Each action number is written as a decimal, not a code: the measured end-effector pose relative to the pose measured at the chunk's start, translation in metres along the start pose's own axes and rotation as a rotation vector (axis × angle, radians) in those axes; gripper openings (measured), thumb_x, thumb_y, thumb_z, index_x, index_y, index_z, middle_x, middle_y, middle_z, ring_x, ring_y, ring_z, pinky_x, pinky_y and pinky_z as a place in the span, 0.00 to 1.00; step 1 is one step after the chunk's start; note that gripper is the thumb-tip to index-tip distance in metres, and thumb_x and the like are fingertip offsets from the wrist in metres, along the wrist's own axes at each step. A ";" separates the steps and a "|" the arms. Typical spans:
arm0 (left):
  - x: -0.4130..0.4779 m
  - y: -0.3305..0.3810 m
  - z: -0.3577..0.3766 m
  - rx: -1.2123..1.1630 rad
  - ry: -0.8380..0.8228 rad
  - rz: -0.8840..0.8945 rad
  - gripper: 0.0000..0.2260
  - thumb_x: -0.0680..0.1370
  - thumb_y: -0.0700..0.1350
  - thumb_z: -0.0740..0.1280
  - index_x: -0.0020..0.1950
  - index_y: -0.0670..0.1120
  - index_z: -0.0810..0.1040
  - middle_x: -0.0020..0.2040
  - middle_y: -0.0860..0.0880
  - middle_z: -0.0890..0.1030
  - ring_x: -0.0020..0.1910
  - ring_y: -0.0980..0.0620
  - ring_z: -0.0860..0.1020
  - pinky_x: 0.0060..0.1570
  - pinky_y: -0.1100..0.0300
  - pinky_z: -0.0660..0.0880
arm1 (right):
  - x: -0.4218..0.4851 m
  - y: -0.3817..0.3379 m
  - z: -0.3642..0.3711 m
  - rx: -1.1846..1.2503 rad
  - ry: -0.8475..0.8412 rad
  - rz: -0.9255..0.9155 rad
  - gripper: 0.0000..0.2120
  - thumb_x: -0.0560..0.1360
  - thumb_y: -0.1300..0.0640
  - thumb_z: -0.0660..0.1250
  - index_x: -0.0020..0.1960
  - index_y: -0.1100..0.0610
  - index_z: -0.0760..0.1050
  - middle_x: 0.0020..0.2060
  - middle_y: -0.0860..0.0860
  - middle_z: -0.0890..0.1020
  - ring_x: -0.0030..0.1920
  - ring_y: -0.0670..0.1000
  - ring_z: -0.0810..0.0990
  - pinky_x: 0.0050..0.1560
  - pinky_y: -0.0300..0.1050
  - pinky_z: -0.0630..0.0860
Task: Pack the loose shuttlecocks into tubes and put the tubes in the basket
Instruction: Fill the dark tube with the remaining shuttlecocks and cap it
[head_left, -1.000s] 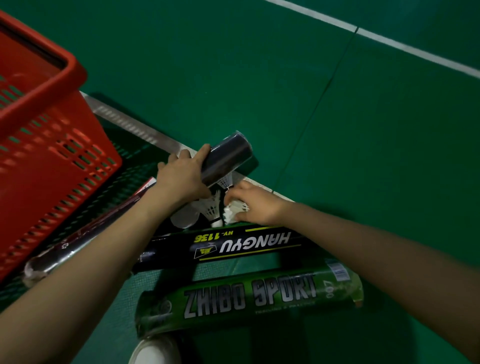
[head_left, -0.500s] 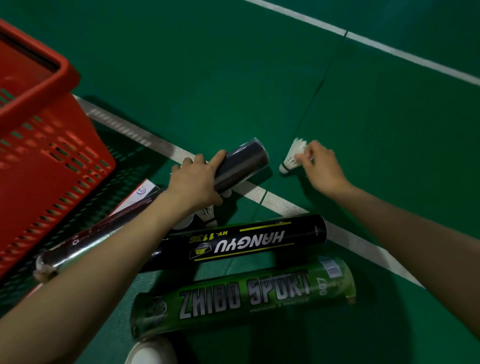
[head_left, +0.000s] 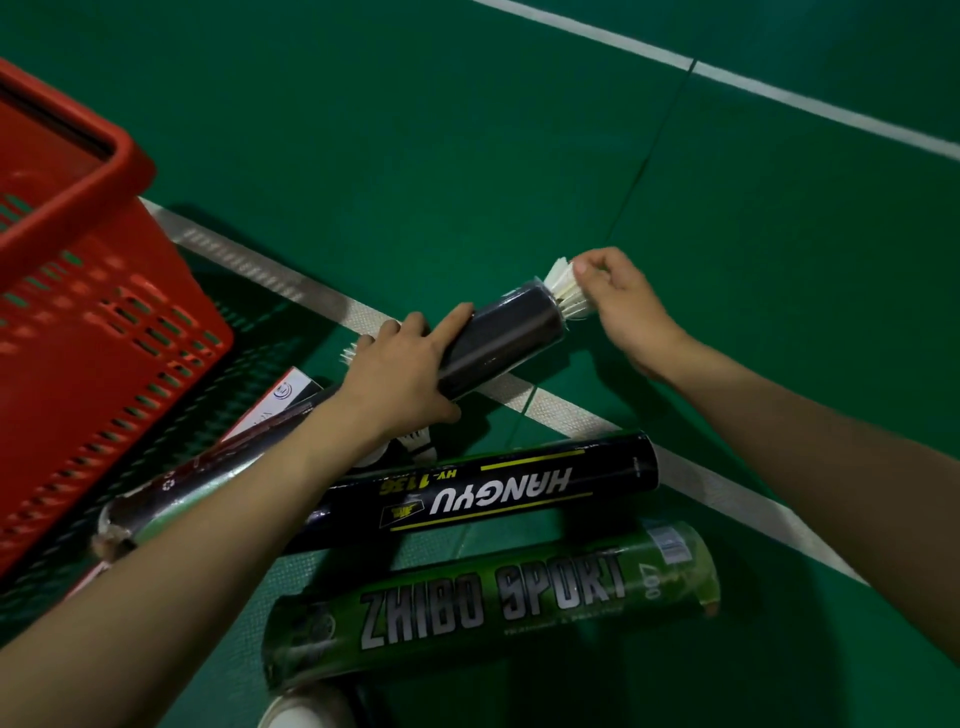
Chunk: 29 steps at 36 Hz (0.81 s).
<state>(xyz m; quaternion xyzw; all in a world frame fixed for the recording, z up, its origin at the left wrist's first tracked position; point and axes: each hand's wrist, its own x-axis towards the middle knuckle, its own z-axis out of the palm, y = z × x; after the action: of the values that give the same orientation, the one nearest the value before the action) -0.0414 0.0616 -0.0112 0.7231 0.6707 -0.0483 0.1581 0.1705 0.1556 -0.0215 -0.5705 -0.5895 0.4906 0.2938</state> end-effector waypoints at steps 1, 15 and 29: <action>0.000 0.000 0.000 -0.003 0.000 0.002 0.47 0.67 0.58 0.72 0.77 0.57 0.44 0.58 0.43 0.69 0.56 0.41 0.70 0.57 0.47 0.70 | -0.002 -0.004 0.004 0.012 0.010 0.008 0.09 0.82 0.51 0.55 0.56 0.53 0.70 0.46 0.48 0.75 0.47 0.45 0.74 0.52 0.41 0.67; 0.002 -0.017 -0.013 -0.029 0.051 -0.059 0.46 0.66 0.58 0.72 0.76 0.57 0.48 0.58 0.43 0.70 0.57 0.39 0.70 0.57 0.45 0.69 | 0.011 -0.007 0.053 0.253 -0.230 0.161 0.57 0.55 0.16 0.52 0.77 0.44 0.48 0.74 0.52 0.64 0.73 0.50 0.62 0.74 0.53 0.51; 0.007 -0.059 -0.010 -0.032 -0.023 -0.264 0.48 0.66 0.55 0.75 0.76 0.57 0.46 0.63 0.41 0.68 0.62 0.37 0.67 0.60 0.41 0.67 | 0.010 0.015 0.086 -0.202 -0.253 0.178 0.18 0.79 0.53 0.62 0.67 0.56 0.68 0.62 0.54 0.74 0.58 0.51 0.74 0.61 0.47 0.71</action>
<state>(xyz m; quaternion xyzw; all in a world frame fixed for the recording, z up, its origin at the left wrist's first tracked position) -0.1005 0.0747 -0.0133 0.6252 0.7590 -0.0661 0.1695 0.0963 0.1420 -0.0670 -0.5808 -0.6153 0.5207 0.1138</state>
